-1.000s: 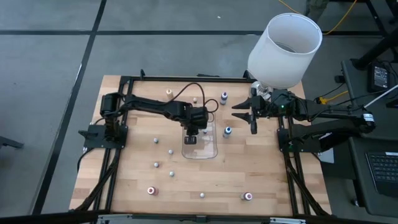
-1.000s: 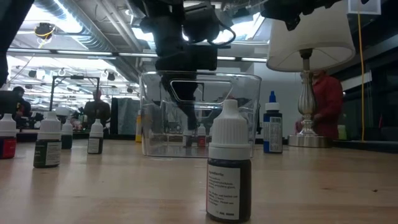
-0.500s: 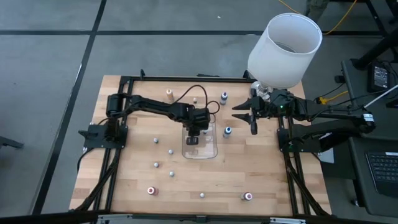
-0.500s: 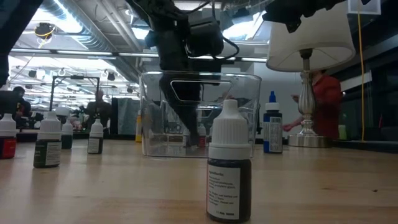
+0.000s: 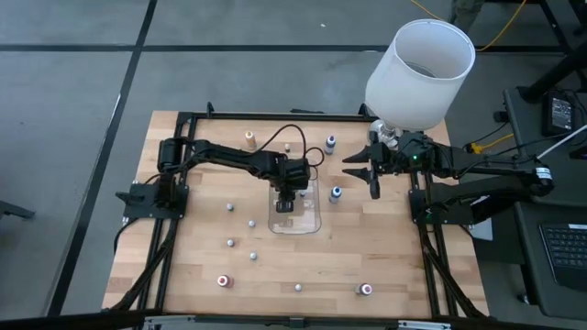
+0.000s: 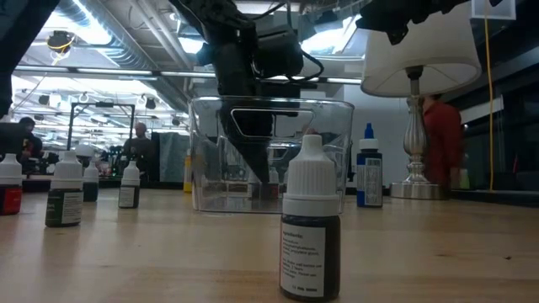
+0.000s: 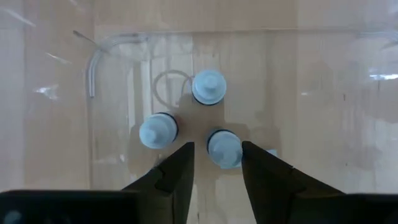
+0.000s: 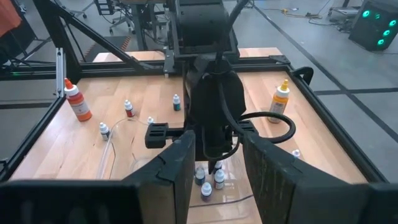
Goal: Pick & Place food coloring
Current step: Put the small blue food coloring into the transparent bin
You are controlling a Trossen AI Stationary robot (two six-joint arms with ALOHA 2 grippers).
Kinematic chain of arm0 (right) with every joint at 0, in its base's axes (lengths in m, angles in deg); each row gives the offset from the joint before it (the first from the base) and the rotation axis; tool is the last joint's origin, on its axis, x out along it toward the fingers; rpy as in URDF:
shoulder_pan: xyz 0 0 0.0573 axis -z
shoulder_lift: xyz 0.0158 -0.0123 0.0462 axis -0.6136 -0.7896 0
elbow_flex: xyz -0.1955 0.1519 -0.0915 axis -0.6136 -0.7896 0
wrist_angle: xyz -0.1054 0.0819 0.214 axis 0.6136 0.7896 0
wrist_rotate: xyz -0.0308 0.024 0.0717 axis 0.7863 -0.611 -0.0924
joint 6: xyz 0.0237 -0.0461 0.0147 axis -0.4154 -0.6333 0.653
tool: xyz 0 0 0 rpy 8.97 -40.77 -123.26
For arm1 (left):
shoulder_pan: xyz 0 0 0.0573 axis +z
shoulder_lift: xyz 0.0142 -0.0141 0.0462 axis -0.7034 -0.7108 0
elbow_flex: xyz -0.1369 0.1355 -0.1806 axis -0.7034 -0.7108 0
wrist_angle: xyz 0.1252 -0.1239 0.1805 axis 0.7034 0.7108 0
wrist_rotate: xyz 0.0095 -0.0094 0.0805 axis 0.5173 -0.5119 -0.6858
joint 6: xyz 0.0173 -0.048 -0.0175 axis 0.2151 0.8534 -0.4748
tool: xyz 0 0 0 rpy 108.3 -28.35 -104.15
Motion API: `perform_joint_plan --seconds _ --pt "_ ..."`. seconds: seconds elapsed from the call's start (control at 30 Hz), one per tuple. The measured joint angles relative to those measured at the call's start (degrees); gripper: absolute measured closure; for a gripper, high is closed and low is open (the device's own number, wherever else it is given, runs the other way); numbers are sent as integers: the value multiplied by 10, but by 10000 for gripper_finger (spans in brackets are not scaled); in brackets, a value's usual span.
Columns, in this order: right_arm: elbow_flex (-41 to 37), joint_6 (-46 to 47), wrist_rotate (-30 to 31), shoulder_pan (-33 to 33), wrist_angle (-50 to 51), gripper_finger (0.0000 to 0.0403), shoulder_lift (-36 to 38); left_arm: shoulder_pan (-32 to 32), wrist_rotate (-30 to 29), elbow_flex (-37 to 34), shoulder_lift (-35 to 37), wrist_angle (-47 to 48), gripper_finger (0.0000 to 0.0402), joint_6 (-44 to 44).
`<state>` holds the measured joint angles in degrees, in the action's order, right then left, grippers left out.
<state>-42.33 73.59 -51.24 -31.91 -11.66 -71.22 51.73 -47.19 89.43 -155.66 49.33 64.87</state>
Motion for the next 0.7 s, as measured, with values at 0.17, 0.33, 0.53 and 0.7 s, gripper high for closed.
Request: perform_joint_plan --seconds 0.17,0.33,0.53,0.7 --pt "0 0 0 0 0 265 0 0 -5 43 10 69 257 0" --pt "0 0 0 0 0 265 0 0 -11 101 35 162 252 -10" --pt "0 0 0 0 3 265 0 0 -21 111 120 266 256 7" --pt "0 -4 0 0 5 265 0 3 -42 32 228 299 258 63"
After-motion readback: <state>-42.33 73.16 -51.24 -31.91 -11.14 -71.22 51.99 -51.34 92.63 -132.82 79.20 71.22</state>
